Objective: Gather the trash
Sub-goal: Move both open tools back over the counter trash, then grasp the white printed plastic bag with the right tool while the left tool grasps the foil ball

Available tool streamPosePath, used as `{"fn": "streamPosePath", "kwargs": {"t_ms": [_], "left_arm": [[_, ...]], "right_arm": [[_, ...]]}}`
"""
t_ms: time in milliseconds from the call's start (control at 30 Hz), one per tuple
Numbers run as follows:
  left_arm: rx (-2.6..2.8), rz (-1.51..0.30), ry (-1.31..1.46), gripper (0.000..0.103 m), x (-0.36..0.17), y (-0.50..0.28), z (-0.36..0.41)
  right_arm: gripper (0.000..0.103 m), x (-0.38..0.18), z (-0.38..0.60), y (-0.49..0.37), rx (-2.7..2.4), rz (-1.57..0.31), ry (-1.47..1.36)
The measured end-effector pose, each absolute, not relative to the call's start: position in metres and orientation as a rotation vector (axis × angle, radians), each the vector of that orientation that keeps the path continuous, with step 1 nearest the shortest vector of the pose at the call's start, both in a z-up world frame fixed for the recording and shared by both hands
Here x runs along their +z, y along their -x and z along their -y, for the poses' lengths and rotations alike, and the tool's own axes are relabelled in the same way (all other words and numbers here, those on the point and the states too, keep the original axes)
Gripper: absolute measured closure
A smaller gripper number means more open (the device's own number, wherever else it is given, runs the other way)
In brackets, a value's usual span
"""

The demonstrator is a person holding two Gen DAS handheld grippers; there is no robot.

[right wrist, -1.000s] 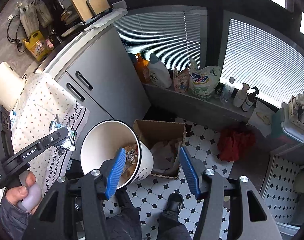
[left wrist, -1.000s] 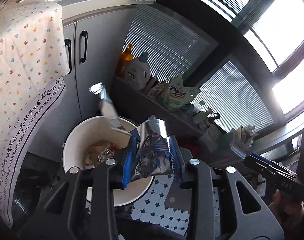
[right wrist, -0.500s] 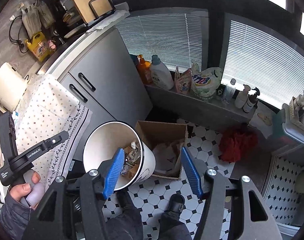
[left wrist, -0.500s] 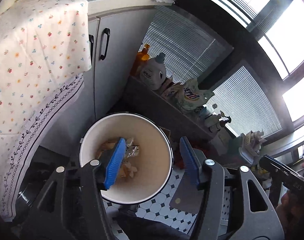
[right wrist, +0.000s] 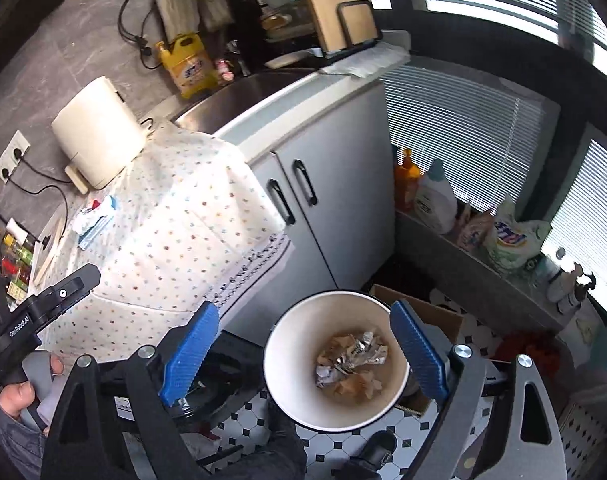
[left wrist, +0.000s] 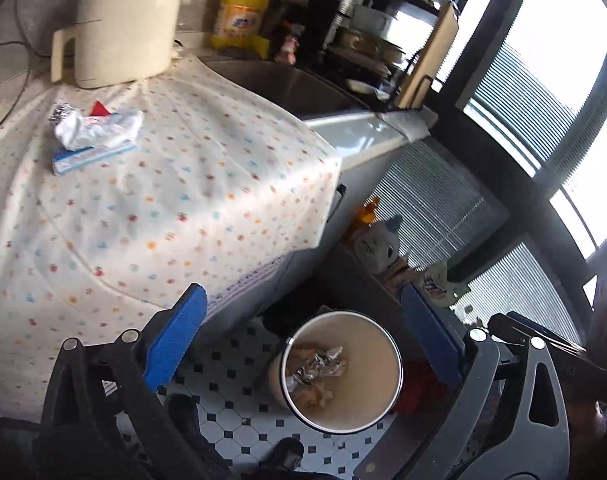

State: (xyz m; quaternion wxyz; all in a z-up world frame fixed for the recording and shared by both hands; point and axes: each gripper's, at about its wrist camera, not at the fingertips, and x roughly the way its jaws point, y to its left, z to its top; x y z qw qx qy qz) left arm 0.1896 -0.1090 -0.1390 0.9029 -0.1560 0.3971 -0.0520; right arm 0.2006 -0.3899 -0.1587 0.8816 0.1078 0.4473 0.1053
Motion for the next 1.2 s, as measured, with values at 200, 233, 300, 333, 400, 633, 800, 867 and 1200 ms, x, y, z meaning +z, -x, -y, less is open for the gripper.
{"fn": "streamPosePath", "kwargs": {"t_ms": [200, 233, 300, 333, 400, 633, 800, 867, 1200], "left_arm": [[-0.003, -0.74, 0.359, 0.006, -0.113, -0.184, 0.044], [0.012, -0.729, 0.365, 0.006, -0.11, -0.182, 0.034], [0.042, -0.711, 0.371, 0.006, -0.104, -0.18, 0.015], [0.058, -0.708, 0.372, 0.006, -0.102, -0.178, 0.005], [0.095, -0.708, 0.368, 0.006, -0.098, -0.175, -0.016], [0.212, -0.636, 0.383, 0.006, -0.077, -0.154, -0.084], [0.283, -0.618, 0.406, 0.006, -0.079, -0.14, -0.127], [0.307, -0.608, 0.421, 0.006, -0.081, -0.136, -0.146], [0.382, -0.6, 0.477, 0.006, -0.096, -0.132, -0.224]], "right_arm": [[0.013, -0.138, 0.322, -0.226, 0.334, -0.908, -0.192], [0.013, -0.135, 0.311, -0.23, 0.35, -0.907, -0.184], [0.013, -0.131, 0.287, -0.237, 0.39, -0.903, -0.168], [0.013, -0.129, 0.275, -0.239, 0.409, -0.898, -0.164], [0.013, -0.126, 0.252, -0.244, 0.443, -0.892, -0.162], [0.013, -0.124, 0.165, -0.264, 0.57, -0.909, -0.103], [0.015, -0.124, 0.108, -0.281, 0.625, -0.922, -0.086], [0.016, -0.127, 0.087, -0.289, 0.638, -0.931, -0.075], [0.02, -0.152, 0.008, -0.339, 0.593, -0.977, -0.057]]}}
